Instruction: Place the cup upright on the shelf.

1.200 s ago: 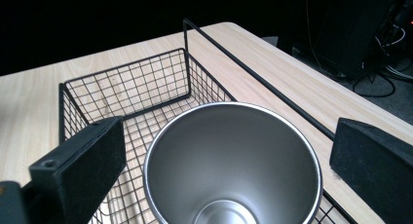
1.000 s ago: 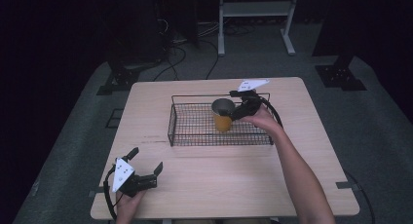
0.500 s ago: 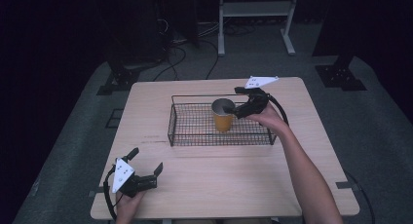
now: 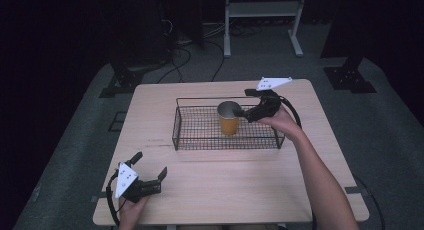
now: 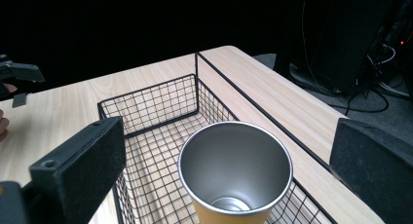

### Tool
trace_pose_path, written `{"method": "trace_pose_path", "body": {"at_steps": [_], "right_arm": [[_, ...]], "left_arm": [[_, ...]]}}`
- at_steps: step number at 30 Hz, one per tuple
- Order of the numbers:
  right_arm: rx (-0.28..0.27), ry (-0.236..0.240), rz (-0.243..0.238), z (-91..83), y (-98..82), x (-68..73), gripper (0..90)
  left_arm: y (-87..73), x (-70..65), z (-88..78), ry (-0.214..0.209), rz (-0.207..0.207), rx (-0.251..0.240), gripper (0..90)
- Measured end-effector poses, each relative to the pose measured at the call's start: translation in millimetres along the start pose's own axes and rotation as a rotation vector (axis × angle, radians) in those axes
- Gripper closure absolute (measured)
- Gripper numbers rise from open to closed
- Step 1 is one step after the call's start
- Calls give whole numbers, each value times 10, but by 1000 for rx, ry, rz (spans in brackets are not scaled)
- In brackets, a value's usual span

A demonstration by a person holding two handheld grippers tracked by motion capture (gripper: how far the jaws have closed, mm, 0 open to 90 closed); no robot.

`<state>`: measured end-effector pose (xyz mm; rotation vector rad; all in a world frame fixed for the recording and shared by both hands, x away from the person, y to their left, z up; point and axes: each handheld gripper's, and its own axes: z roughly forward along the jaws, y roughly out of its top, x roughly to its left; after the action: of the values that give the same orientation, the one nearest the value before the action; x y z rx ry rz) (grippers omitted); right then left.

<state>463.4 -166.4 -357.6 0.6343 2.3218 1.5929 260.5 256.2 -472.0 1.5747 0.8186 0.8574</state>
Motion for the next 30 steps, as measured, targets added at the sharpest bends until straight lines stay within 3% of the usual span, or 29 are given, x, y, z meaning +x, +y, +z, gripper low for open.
{"method": "trace_pose_path", "body": {"at_steps": [9, 16, 19, 30], "right_arm": [[-9, 4, 3, -133, -41, 26, 0], [13, 10, 21, -234, -103, 22, 0], [-5, 4, 23, -279, -118, 35, 0], [24, 7, 44, -421, -206, 53, 0]], "left_arm": [[0, -1, 0, 0, 1, 0, 0], [0, -2, 2, 0, 3, 1, 0], [0, -3, 2, 0, 4, 0, 0], [0, -4, 2, 1, 4, 1, 0]]}}
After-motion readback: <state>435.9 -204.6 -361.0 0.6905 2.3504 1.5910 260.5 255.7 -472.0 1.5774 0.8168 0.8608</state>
